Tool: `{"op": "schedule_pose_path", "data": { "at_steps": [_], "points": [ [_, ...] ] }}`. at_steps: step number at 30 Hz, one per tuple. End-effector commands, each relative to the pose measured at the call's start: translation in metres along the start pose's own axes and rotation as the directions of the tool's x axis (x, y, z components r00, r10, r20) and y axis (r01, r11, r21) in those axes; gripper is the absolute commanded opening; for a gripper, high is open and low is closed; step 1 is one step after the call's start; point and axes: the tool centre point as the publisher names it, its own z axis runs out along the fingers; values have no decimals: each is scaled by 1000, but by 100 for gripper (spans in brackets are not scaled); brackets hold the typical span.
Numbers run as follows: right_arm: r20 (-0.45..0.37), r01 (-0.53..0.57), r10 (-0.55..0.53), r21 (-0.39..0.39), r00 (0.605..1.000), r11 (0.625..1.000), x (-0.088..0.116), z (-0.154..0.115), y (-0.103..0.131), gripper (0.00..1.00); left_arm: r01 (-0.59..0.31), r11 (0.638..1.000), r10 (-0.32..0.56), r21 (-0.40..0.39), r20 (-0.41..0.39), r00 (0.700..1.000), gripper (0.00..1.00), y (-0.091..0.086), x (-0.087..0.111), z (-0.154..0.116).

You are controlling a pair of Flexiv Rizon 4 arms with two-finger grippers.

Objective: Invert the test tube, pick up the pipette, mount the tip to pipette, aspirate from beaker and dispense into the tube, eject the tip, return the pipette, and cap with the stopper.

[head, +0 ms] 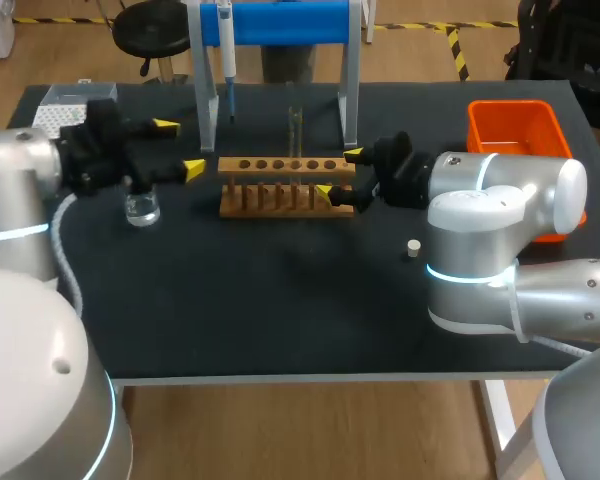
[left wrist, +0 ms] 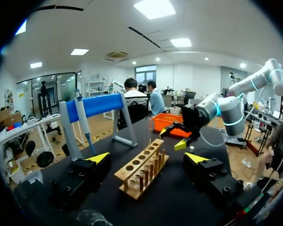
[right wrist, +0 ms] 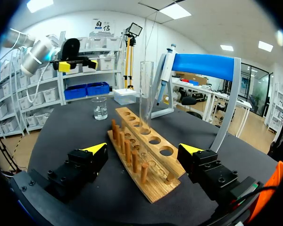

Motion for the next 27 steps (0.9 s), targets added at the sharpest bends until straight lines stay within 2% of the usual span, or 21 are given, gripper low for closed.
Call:
{"op": "schedule_pose_path", "data": {
  "at_steps": [1,12,13,19,21,25,27],
  "points": [
    [3,0,0,-2,1000,1000,1,-1,-1,100,0,1000,0,3,71,997,100,-1,7,-22],
    [3,0,0,-2,1000,1000,1,-1,-1,100,0,1000,0,3,71,997,100,-1,7,-22],
    [3,0,0,-2,1000,1000,1,-1,-1,100,-4,1000,5,-9,82,997,100,4,5,-25],
    [3,0,0,-2,1000,1000,1,-1,-1,100,17,998,-4,-57,224,974,100,24,-24,-59],
    [3,0,0,-2,1000,1000,1,-1,-1,100,20,992,15,-126,270,963,100,30,-35,-68],
    [3,0,0,-2,1000,1000,1,-1,-1,100,29,990,15,-137,312,950,100,36,-54,-84],
    [3,0,0,-2,1000,1000,1,-1,-1,100,51,989,1,-137,357,934,100,41,-66,-94]
  ]
}}
